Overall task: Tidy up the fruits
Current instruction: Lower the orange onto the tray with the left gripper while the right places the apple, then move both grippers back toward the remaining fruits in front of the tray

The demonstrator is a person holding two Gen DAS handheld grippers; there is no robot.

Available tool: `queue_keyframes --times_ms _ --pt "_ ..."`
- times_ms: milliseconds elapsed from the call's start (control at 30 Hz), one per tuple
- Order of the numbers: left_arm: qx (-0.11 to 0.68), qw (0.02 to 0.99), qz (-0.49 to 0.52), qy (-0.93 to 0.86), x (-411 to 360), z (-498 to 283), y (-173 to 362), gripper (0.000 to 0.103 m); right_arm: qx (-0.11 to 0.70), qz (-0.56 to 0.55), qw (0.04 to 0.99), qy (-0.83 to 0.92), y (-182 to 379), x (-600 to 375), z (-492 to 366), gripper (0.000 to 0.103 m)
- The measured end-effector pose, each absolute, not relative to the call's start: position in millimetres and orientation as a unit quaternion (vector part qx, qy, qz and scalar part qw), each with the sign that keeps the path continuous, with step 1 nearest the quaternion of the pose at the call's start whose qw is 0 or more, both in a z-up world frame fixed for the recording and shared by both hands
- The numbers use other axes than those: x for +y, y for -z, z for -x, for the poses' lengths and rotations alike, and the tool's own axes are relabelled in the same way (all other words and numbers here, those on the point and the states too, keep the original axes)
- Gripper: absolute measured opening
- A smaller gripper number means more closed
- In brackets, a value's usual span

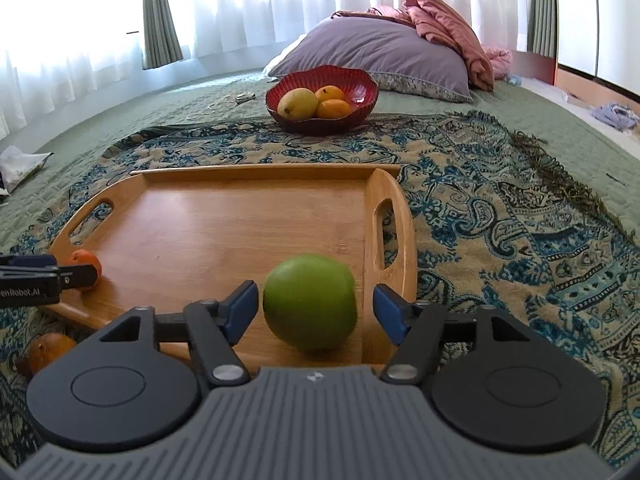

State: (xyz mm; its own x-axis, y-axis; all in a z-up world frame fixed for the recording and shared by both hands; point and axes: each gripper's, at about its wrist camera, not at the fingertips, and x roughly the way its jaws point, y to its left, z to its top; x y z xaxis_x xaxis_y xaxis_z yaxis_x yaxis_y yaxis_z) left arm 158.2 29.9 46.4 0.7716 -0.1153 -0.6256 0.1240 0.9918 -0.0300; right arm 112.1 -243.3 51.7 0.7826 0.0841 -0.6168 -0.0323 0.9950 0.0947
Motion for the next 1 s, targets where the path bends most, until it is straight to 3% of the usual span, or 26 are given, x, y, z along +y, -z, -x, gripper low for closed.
queue_keyframes --times_ms 500,1000 --pt "0.302 0.95 0.012 0.078 40 -99 -52 0.097 0.282 -0.058 0.956 -0.064 -59 -247 -58 0.087" --pt "0.273 0.958 0.009 0.088 51 -45 -41 0.101 0.227 -0.037 0.972 -0.051 -43 -236 3 0.091"
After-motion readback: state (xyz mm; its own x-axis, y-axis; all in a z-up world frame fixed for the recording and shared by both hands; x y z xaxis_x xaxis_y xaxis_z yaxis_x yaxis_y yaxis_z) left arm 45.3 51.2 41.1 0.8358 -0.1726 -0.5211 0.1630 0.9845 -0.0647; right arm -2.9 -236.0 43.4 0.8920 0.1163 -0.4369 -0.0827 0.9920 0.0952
